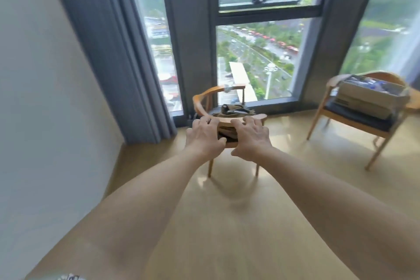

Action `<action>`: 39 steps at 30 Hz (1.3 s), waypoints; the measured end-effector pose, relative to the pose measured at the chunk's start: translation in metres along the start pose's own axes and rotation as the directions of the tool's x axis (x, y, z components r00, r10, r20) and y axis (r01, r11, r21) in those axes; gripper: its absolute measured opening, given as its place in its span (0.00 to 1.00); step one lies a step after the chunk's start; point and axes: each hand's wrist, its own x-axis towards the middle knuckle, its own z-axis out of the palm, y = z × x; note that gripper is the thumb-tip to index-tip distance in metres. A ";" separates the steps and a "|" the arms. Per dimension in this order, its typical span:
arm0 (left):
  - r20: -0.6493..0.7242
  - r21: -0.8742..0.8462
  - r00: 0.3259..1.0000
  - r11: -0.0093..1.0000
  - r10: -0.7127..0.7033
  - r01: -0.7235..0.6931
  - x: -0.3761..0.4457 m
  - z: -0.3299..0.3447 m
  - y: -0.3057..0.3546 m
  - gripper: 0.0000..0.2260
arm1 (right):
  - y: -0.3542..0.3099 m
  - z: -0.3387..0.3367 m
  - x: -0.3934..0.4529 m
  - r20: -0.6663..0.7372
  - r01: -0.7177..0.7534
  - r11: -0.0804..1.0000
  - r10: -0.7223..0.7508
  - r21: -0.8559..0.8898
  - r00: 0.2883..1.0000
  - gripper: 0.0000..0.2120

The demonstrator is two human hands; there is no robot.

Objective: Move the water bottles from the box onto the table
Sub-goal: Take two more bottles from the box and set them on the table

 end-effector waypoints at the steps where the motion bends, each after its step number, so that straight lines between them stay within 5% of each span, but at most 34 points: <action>1: 0.019 -0.001 0.999 0.999 0.042 -0.042 0.014 0.011 0.016 0.25 | 0.019 0.000 0.002 0.004 -0.050 0.999 0.050 -0.008 0.999 0.36; 7: 0.095 -0.040 0.946 0.951 0.309 -0.307 0.104 0.071 0.100 0.25 | 0.130 -0.006 0.034 -0.019 -0.358 0.933 0.357 -0.024 0.934 0.39; 15: 0.129 -0.105 0.842 0.852 0.524 -0.514 0.247 0.118 0.182 0.28 | 0.219 -0.022 0.127 -0.149 -0.586 0.809 0.576 -0.035 0.804 0.40; 29: 0.181 -0.153 0.727 0.749 0.662 -0.644 0.428 0.251 0.320 0.28 | 0.398 -0.030 0.232 -0.064 -0.763 0.644 0.764 0.047 0.641 0.41; 39: 0.181 -0.228 0.734 0.754 0.655 -0.616 0.554 0.315 0.495 0.23 | 0.601 -0.057 0.332 -0.025 -0.755 0.650 0.759 0.080 0.651 0.39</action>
